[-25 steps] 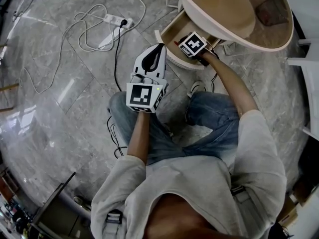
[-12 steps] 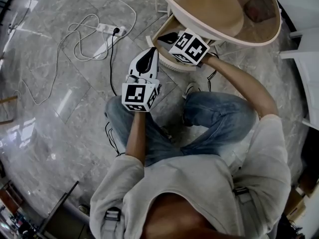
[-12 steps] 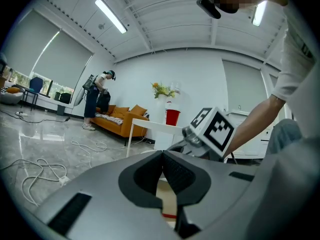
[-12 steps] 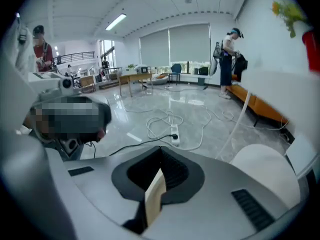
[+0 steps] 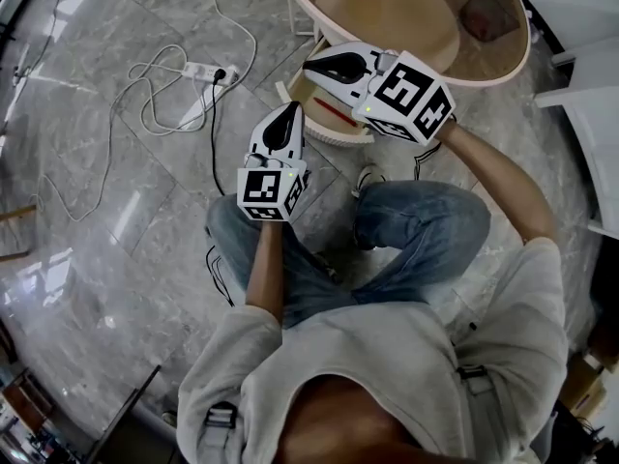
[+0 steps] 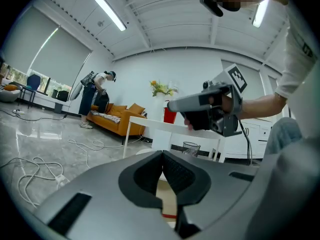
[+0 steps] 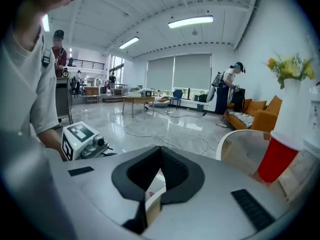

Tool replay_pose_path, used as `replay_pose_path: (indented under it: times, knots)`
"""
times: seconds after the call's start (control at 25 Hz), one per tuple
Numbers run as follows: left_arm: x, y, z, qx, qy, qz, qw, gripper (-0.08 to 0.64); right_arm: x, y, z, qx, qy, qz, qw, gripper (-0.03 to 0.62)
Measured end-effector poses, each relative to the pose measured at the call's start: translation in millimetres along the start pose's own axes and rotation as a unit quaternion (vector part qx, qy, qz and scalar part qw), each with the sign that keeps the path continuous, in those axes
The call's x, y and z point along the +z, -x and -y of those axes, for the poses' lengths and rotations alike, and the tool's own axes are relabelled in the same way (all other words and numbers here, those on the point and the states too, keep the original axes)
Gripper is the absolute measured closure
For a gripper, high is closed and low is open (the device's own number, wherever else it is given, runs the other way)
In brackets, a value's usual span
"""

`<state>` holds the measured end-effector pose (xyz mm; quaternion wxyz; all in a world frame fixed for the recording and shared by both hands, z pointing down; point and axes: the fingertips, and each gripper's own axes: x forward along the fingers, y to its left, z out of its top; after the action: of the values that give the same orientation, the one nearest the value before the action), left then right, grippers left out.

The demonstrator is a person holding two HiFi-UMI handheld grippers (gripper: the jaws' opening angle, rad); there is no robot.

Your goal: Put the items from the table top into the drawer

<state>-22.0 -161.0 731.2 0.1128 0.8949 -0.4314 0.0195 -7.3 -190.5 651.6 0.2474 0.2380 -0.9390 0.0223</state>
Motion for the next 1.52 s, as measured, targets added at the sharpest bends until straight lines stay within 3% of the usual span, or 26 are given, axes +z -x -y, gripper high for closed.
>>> replay_pose_path:
  times: [0.2, 0.4, 0.56, 0.68, 0.76, 0.84, 1.04, 1.32, 1.52]
  knots:
    - [-0.2, -1.5, 4.5, -0.005, 0.002, 0.002, 1.0, 0.545, 28.2, 31.5, 45.7, -0.06, 0.022, 0.018, 0.998, 0.568]
    - [-0.9, -1.6, 3.2, -0.005, 0.003, 0.002, 1.0, 0.545, 28.4, 58.8, 109.8, -0.139, 0.043, -0.002, 0.989, 0.568]
    - [-2.0, -1.5, 3.3, -0.003, 0.003, 0.002, 1.0, 0.545, 27.4, 74.8, 140.8, -0.183, 0.093, -0.038, 0.978, 0.568]
    - [-1.0, -2.4, 4.4, -0.003, 0.003, 0.003, 1.0, 0.545, 27.6, 80.7, 154.0, -0.208, 0.149, -0.083, 0.963, 0.566]
    - [-0.7, -2.9, 3.9, -0.002, 0.003, 0.003, 1.0, 0.545, 24.6, 81.8, 158.6, -0.212, 0.175, -0.109, 0.955, 0.564]
    - [-1.1, -2.7, 3.4, -0.002, 0.004, 0.002, 1.0, 0.545, 17.9, 80.9, 160.2, -0.207, 0.201, -0.137, 0.948, 0.501]
    - [-0.6, -3.2, 5.6, -0.003, 0.002, 0.003, 1.0, 0.545, 3.5, 78.2, 168.3, -0.216, 0.252, -0.19, 0.924, 0.488]
    - [-2.2, -1.7, 2.8, -0.001, 0.002, 0.003, 1.0, 0.545, -3.3, 76.2, 179.9, -0.219, 0.244, -0.206, 0.922, 0.549]
    - [-2.6, 0.0, 0.8, 0.002, 0.003, 0.002, 1.0, 0.545, -2.9, 77.2, 177.8, -0.22, 0.243, -0.207, 0.922, 0.555]
